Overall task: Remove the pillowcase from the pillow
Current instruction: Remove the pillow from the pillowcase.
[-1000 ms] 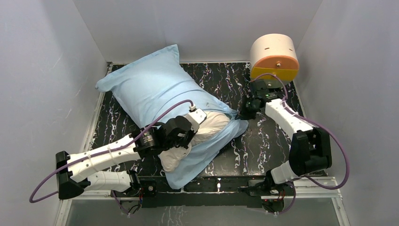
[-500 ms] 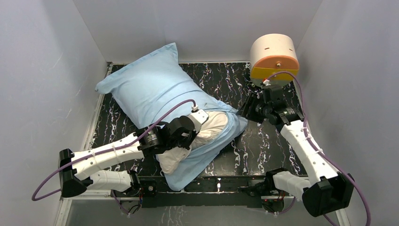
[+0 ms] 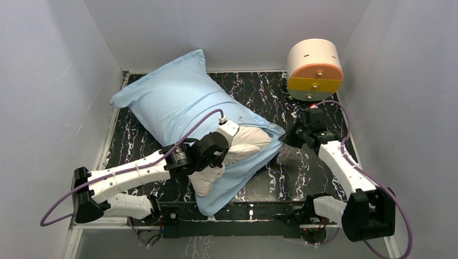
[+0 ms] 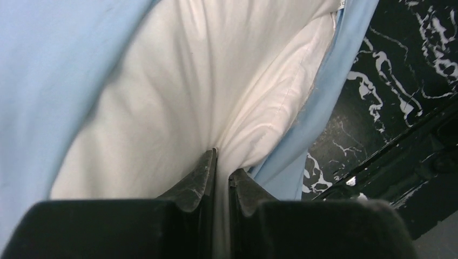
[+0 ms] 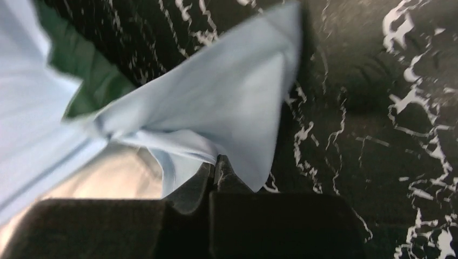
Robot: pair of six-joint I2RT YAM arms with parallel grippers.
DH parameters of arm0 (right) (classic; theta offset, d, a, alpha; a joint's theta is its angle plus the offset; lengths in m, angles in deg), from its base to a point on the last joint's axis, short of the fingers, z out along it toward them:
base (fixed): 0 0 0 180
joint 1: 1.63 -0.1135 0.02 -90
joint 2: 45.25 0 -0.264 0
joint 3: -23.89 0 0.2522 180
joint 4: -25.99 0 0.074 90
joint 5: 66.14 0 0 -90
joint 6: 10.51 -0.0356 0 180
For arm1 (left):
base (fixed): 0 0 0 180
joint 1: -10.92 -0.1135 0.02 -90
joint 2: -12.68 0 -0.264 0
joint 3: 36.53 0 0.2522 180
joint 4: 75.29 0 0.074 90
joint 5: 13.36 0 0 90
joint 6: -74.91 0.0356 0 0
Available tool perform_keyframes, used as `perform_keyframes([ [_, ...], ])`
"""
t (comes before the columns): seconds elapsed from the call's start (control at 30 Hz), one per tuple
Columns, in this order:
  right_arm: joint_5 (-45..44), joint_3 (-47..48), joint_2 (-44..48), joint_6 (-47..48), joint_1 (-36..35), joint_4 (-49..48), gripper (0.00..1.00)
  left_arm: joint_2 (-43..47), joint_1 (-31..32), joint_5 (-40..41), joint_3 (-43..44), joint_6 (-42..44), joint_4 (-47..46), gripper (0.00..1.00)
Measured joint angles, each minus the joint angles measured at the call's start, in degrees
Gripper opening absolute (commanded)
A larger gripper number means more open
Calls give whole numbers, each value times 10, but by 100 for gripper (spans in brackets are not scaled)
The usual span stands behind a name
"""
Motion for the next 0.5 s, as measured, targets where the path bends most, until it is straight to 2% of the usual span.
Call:
perform_keyframes([
  [0.1,50,0,-53,3,70,-28,0,18,-1,13,0,-22,-4,0],
  [0.23,138,-5,-136,17,77,-38,0,52,-3,14,-1,-38,18,0],
  [0.33,188,-30,-141,25,77,-64,0,71,-8,-6,-3,-31,33,0],
  [0.43,196,-42,-123,35,77,-73,0,73,-13,-45,0,-3,37,41],
  [0.5,190,-42,-110,46,79,-77,0,60,-16,-69,21,18,50,58],
])
